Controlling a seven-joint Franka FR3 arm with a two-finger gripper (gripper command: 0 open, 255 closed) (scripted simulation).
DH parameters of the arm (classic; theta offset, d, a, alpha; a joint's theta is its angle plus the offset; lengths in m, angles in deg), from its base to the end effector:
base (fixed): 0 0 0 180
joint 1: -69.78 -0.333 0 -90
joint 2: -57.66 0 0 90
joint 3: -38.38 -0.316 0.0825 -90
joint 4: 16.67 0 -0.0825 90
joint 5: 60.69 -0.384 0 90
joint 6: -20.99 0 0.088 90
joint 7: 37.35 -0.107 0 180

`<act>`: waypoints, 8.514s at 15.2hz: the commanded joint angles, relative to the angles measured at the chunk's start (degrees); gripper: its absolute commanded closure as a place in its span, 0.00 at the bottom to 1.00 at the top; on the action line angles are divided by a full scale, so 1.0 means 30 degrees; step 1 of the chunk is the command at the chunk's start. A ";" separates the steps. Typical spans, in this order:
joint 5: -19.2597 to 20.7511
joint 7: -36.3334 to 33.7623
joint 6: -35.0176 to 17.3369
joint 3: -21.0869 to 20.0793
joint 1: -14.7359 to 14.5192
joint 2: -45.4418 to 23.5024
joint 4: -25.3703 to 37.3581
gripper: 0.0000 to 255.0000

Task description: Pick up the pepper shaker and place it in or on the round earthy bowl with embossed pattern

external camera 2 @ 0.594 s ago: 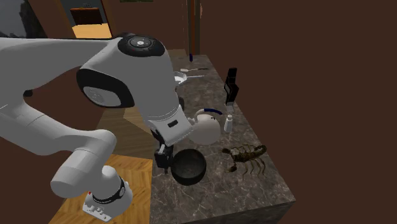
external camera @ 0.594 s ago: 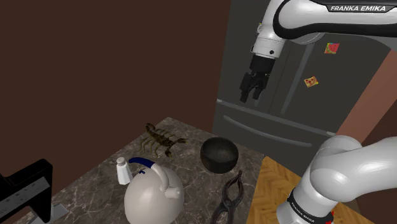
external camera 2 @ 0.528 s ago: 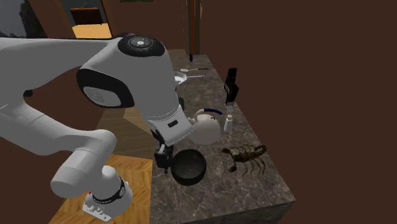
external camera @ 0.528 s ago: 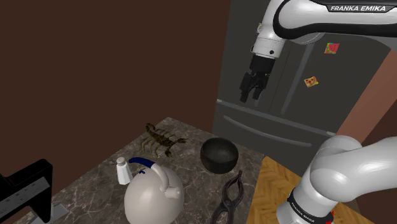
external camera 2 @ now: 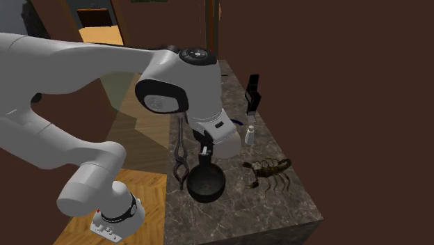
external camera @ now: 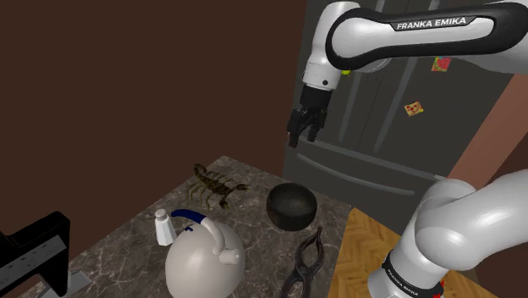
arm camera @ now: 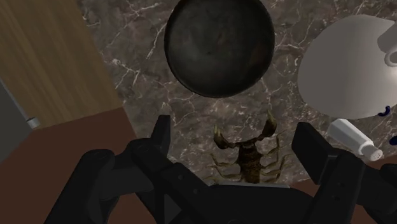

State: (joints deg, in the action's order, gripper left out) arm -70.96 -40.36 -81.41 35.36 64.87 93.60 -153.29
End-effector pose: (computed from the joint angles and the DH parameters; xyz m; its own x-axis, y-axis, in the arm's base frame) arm 0.3597 0.0684 0.5434 0.9991 0.0389 0.0195 0.0413 -0.9884 -0.1459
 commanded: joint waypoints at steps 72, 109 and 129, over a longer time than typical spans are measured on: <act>0.5508 -0.9112 -0.4326 -0.6531 -0.5592 -1.9783 1.6109 1.00; 0.0036 -0.1808 -0.1153 -0.3873 -0.2109 -0.4994 0.4819 1.00; 0.0324 0.1974 -0.1389 -0.0886 -0.1449 0.1052 -0.1949 1.00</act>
State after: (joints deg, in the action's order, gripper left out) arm -69.93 -34.49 -84.92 32.75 60.54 96.81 -158.58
